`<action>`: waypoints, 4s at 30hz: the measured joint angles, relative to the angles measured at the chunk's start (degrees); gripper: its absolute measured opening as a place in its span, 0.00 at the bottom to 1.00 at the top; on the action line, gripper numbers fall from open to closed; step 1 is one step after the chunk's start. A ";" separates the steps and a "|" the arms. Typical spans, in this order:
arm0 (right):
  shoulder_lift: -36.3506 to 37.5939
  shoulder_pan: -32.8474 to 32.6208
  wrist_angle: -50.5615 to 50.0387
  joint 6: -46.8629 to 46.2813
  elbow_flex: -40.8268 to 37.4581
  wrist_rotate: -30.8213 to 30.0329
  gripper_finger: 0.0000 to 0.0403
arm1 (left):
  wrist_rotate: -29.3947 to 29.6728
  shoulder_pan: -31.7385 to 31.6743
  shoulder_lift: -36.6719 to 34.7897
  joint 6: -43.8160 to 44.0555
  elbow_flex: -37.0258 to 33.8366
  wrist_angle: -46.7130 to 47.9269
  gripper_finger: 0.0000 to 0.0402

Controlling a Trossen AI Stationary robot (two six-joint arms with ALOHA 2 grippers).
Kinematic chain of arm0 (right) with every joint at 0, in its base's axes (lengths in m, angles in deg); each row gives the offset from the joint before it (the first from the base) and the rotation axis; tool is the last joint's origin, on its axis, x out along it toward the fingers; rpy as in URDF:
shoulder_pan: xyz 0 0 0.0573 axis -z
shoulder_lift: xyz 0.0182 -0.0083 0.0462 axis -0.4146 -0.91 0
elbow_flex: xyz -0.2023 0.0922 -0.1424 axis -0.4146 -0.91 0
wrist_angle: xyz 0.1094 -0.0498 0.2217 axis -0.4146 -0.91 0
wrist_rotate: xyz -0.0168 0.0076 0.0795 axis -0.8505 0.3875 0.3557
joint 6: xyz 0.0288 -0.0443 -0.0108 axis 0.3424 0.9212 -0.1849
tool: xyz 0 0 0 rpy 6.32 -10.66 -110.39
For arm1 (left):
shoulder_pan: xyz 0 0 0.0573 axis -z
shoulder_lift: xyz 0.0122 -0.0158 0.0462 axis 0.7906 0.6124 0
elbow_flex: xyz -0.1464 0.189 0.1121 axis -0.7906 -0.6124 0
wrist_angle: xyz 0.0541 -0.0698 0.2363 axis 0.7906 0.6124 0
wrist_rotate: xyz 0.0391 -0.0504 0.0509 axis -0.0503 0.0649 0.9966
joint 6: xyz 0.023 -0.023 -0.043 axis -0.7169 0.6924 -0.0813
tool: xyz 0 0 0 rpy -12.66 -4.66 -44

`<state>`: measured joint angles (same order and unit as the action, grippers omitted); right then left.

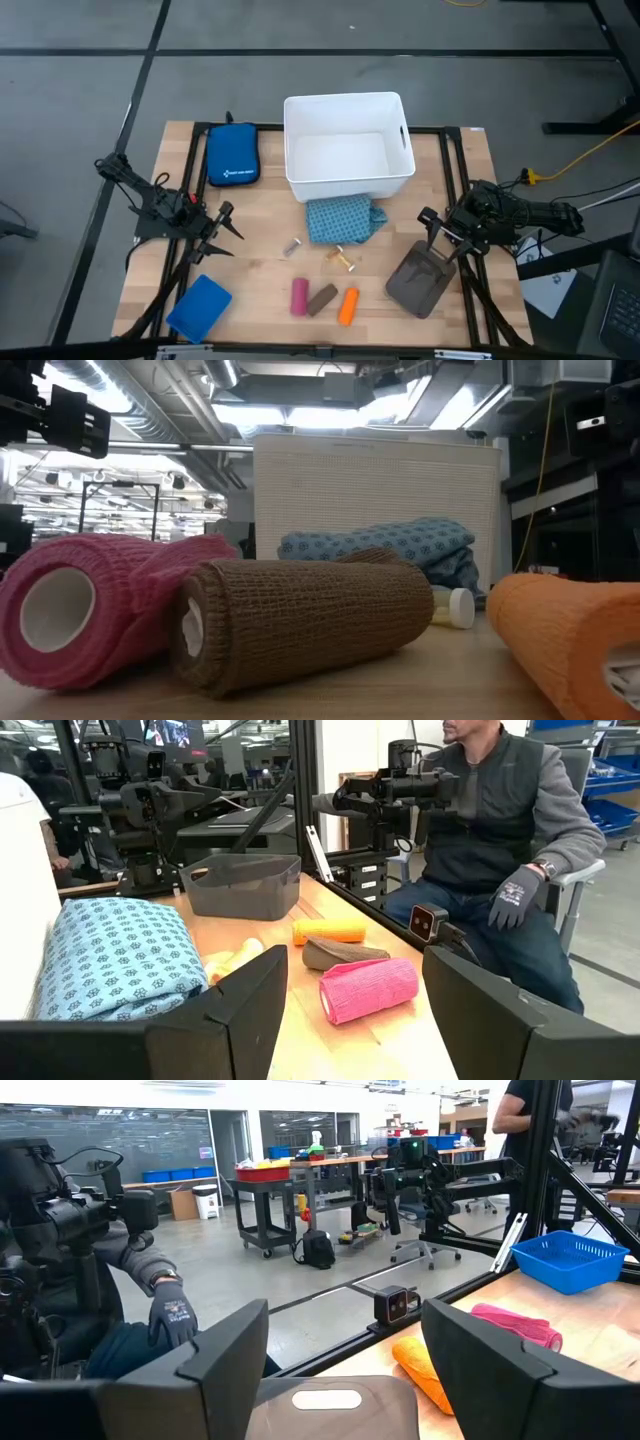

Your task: Pick & Place Medicine items

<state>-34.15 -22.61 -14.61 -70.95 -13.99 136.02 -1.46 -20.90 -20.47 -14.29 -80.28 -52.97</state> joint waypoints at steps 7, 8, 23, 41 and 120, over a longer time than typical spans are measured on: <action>0.00 0.01 0.01 0.00 0.00 0.00 0.66 | 0.00 -0.01 -0.01 0.00 0.02 0.00 0.57; -0.02 -0.01 -0.01 0.02 0.00 0.01 0.66 | 0.01 0.01 0.00 0.00 0.00 0.00 0.57; 0.00 0.00 -0.01 0.01 0.00 0.00 0.66 | 0.00 0.00 0.00 0.00 0.01 0.01 0.57; -0.02 0.01 0.01 0.02 0.00 0.00 0.66 | -0.01 0.01 0.00 0.00 -0.01 0.00 0.57; -0.02 -0.01 8.97 12.85 -0.02 -54.06 0.66 | 19.23 -0.01 -0.01 1.64 0.02 -10.97 0.57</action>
<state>-34.17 -22.63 -5.64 -58.11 -14.02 81.95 17.76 -20.91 -20.47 -12.66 -80.26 -63.94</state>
